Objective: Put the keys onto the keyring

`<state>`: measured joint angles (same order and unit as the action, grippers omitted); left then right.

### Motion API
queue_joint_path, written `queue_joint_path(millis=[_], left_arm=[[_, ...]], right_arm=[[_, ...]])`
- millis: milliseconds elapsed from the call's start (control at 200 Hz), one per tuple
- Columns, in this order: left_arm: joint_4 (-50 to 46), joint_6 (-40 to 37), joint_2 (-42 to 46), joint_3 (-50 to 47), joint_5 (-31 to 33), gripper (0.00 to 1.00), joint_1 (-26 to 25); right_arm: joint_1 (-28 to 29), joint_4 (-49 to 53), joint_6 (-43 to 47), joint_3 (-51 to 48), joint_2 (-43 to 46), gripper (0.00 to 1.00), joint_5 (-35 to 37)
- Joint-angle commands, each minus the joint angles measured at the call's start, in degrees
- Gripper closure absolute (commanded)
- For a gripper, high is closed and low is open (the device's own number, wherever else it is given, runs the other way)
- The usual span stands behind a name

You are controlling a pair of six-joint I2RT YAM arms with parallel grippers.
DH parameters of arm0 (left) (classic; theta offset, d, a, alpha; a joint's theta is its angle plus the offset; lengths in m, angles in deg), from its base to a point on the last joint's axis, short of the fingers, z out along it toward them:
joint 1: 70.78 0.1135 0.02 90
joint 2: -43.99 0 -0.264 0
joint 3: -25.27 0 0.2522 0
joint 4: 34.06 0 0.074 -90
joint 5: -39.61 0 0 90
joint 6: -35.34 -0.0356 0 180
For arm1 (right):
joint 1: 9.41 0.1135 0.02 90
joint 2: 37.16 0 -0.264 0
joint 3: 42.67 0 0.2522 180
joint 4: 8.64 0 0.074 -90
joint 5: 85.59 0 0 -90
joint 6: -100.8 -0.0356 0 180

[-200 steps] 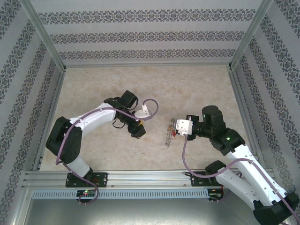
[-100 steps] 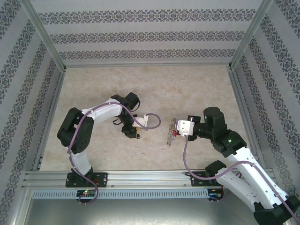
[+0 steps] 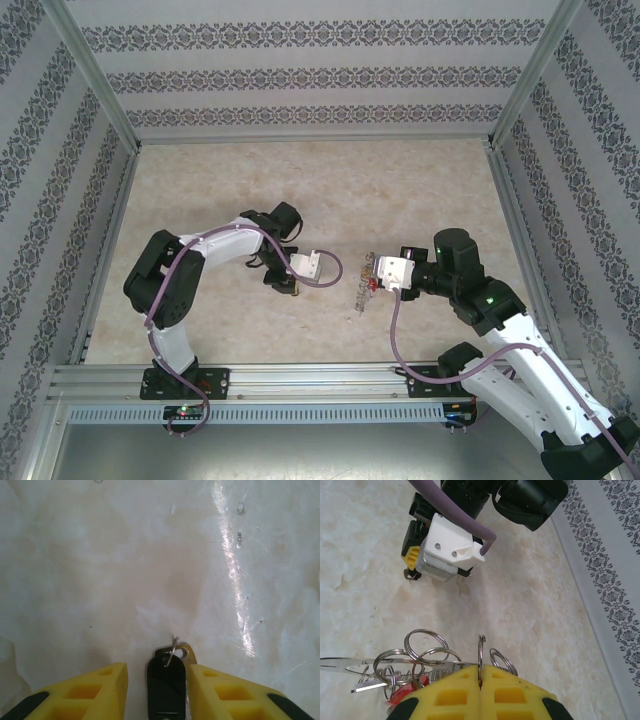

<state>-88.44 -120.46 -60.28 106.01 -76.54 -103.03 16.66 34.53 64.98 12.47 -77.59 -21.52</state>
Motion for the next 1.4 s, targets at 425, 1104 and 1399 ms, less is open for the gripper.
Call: queue_joint_path(millis=[425, 1104, 1399], left_arm=[[2.05, -2.13, -1.9, -2.0, -1.38, 0.67, -0.57], [0.11, -3.2, -2.6, -2.16, 0.2, 0.95, -1.85], [0.63, 0.11, 2.1, -1.8, -3.54, 1.0, 0.48]], right_arm=[[-1.61, -0.93, 0.46, -0.25, 0.99, 1.0, 0.38], [-1.88, -1.37, 0.19, -0.96, 1.76, 1.0, 0.6], [-2.16, -1.53, -0.61, -1.22, 1.87, 1.0, -0.79]])
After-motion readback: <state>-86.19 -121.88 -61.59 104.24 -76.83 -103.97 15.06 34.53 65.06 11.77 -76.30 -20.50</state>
